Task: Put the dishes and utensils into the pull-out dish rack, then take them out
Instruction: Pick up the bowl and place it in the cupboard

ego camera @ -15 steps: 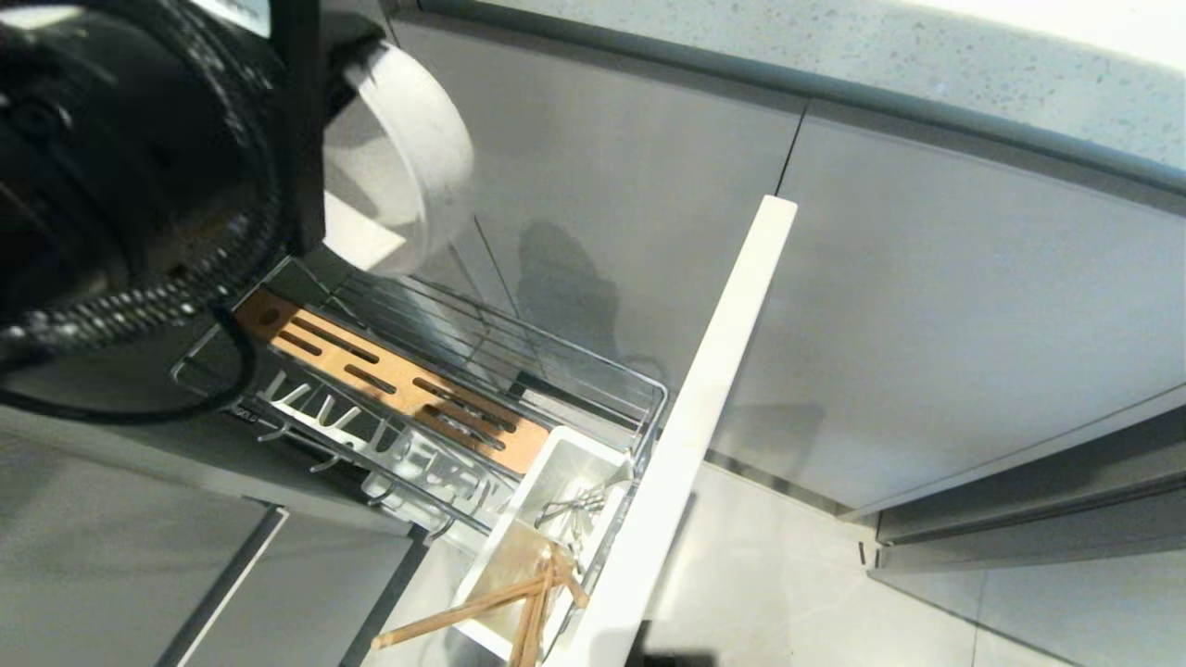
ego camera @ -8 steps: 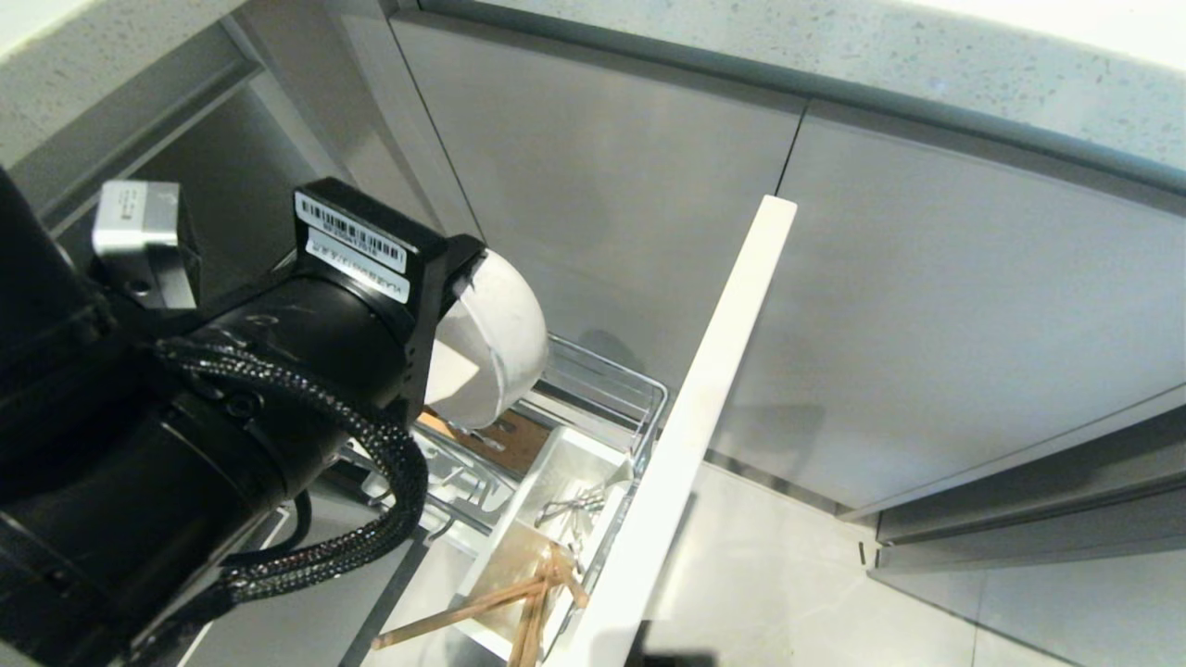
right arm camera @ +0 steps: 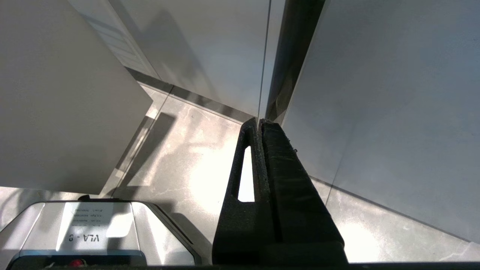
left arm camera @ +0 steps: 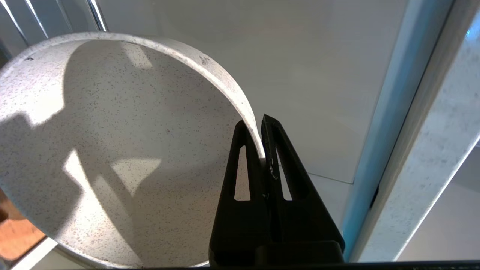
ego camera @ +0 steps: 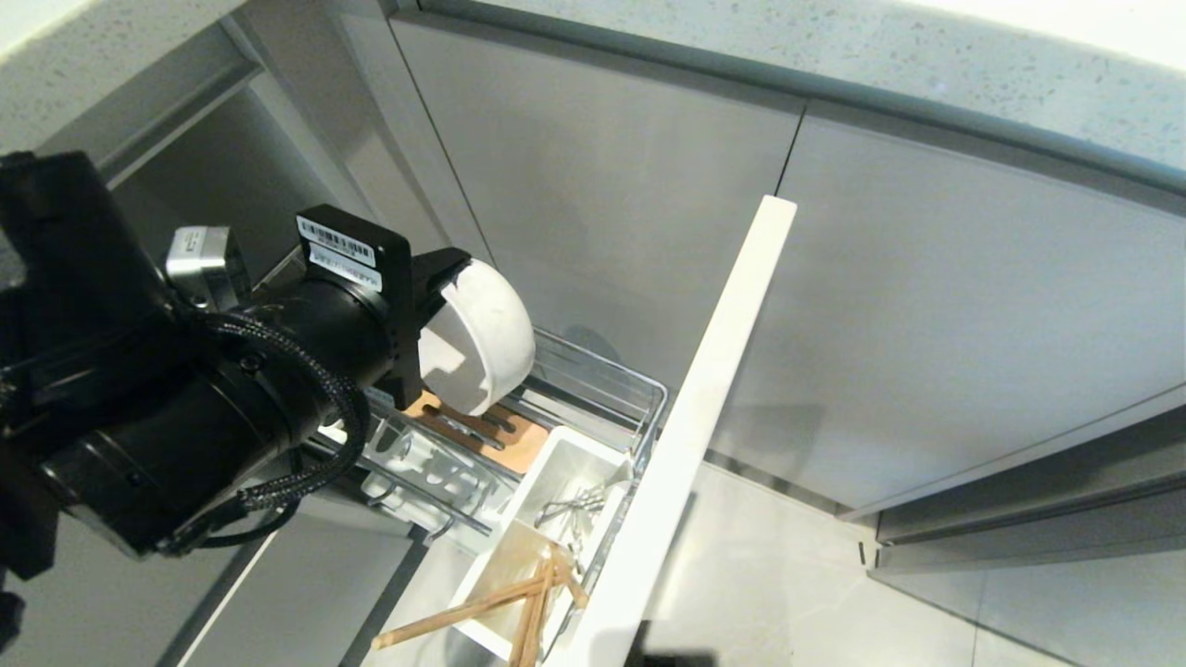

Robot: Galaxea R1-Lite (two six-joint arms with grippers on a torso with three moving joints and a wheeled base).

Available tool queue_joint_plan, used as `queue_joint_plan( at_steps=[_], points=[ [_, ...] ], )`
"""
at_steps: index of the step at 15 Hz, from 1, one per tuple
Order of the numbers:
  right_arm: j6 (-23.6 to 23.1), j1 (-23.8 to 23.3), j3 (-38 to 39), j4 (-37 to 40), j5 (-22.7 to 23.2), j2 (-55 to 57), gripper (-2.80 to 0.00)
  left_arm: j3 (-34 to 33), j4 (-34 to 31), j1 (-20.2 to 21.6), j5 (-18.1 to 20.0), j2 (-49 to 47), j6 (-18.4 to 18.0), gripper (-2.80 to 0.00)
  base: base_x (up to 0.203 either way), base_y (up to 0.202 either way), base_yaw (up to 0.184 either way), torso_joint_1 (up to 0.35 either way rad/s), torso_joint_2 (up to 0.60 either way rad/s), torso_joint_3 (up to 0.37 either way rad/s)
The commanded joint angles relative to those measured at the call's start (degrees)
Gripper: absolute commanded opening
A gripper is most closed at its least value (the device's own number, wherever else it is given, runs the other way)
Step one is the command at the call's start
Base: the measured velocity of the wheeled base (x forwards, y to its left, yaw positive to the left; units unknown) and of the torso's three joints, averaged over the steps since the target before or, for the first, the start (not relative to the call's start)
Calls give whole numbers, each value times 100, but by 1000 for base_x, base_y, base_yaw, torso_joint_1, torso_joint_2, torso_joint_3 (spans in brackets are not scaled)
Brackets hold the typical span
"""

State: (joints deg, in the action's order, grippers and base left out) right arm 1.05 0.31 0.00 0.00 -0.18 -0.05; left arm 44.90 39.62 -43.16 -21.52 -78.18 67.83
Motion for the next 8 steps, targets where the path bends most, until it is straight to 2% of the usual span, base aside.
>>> queue_joint_plan(
  at_steps=[1,3,8],
  points=[
    [1,4,9,0,1,5,-280,37,56,361,339,-69,201,-280,0,0,0,0,0,0],
    [1,4,9,0,1,5,-280,23,411,555,536,-299,428,-280,0,0,0,0,0,0],
    [1,4,9,0,1,5,-280,-15,1117,633,412,-666,651,-280,0,0,0,0,0,0]
  ],
)
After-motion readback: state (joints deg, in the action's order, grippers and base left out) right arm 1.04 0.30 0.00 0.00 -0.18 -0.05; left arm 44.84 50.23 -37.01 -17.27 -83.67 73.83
